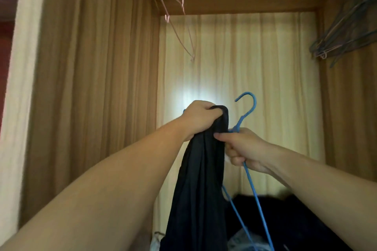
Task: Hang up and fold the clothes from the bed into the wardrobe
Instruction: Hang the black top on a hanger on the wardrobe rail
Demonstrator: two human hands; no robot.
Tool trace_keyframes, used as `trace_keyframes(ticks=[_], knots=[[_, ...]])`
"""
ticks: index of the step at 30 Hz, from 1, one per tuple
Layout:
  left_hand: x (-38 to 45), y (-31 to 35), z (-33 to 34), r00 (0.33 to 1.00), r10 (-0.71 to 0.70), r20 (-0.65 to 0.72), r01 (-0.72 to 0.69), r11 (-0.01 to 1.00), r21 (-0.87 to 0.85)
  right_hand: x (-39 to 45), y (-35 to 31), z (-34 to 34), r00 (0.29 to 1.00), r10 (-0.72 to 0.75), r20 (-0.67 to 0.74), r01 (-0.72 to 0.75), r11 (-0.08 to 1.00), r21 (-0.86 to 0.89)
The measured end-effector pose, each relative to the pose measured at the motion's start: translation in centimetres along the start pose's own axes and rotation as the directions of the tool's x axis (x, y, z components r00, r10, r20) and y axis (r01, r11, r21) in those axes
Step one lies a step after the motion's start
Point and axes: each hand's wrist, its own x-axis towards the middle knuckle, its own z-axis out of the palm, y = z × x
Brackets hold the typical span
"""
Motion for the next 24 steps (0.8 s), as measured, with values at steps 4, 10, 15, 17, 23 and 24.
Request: trace_keyframes(ticks=[4, 10, 15, 17, 23, 24], knots=[[-4.9, 1.9, -2.0, 0.987, -0.033, 0.158, 0.006, 0.986, 0.168, -3.4, -1.0, -2.7, 0.988, -0.07, -0.135, 0.081, 0.994, 0.074], [-14.6, 5.5, -1.8, 0.922, -0.287, 0.258, 0.155, 0.888, 0.433, -11.2, -1.2, -5.4, 0.98, -0.101, -0.173, 0.095, 0.995, -0.041], [-19.9, 7.5, 1.8, 0.922, -0.381, 0.063, 0.372, 0.92, 0.122, -18.6, 2.5, -5.2, 0.995, 0.023, -0.095, -0.029, 0.998, -0.062], [-20.8, 8.1, 3.1, 0.907, -0.42, -0.021, 0.42, 0.905, 0.06, -20.6, 2.6, -5.3, 0.996, 0.033, -0.089, -0.032, 0.999, 0.01], [-23.1, 9.5, 4.4, 0.853, -0.512, -0.104, 0.513, 0.858, -0.012, -22.9, 0.4, -6.6, 0.952, -0.049, -0.301, 0.124, 0.963, 0.238], [-23.4, 9.7, 4.3, 0.847, -0.523, -0.098, 0.524, 0.852, -0.019, -23.1, -0.3, -6.6, 0.955, -0.035, -0.293, 0.134, 0.936, 0.326]])
